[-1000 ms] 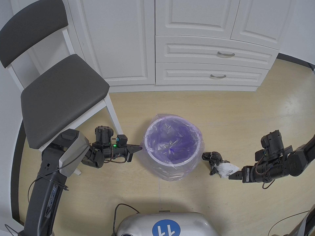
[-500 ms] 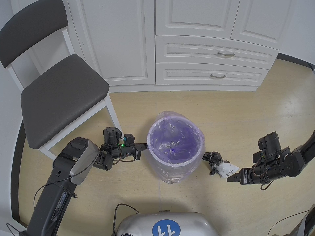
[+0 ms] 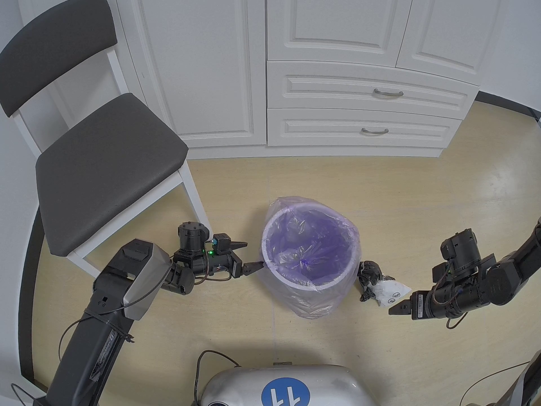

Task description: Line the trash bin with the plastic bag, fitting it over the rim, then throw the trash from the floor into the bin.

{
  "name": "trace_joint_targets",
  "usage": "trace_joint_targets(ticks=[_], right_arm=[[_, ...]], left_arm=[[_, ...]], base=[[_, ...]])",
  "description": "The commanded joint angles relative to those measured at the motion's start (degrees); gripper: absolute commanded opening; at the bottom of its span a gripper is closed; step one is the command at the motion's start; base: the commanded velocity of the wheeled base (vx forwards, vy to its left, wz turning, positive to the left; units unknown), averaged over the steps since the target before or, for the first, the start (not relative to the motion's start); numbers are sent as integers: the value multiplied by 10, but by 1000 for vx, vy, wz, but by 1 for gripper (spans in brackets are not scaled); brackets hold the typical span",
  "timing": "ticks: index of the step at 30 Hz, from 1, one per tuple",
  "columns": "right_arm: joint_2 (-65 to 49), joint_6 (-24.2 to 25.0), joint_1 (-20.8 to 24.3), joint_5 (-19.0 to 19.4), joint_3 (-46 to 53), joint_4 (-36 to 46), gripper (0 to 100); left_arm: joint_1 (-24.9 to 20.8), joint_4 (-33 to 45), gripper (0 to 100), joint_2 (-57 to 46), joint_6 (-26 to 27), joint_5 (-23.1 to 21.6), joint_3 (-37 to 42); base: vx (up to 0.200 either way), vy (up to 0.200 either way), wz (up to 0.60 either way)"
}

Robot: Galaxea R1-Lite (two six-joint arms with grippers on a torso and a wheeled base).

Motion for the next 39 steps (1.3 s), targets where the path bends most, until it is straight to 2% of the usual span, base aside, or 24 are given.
trace_joint_targets(ticks=[1,4,9,11,15,16,17,23,26,30,32,35,39], right_arm=[[-2,0,1,0,1,0,100],[-8,0,0,0,1,-1,100],[-18,-2,-2,-4,1,0,100],[-22,-3,-3,-7,3,0,100],[-46,-21,-4,-7,13,0,100],[-47,-23,-4,-7,13,0,100],[-57,-33,-6,-7,18,0,100],[-89,-40,-1,-10,26,1,100],[-104,-52,-2,-24,30,1,100],[-121,-67,-1,-44,33,0,100],[-136,-76,0,-46,36,1,100],[-159,-84,0,-46,39,2,100],[-188,-90,2,-46,43,3,100]], left_arm=[[4,-4,100,-3,3,0,5],[10,-5,100,-30,18,1,46],[23,-4,100,-129,51,19,206],[24,-4,100,-167,71,62,260],[32,-8,100,-243,111,186,369],[32,-9,100,-246,112,189,373],[36,-23,100,-274,117,204,422],[50,-123,100,-363,114,208,575],[51,-161,100,-395,109,219,631],[51,-229,100,-417,82,221,703],[50,-294,100,-423,62,221,745],[50,-368,100,-424,44,224,785],[50,-409,100,-432,39,224,829]], base=[[0,0,0],[0,0,0],[0,0,0],[0,0,0],[0,0,0],[0,0,0],[0,0,0],[0,0,0],[0,0,0],[0,0,0],[0,0,0],[0,0,0],[0,0,0]])
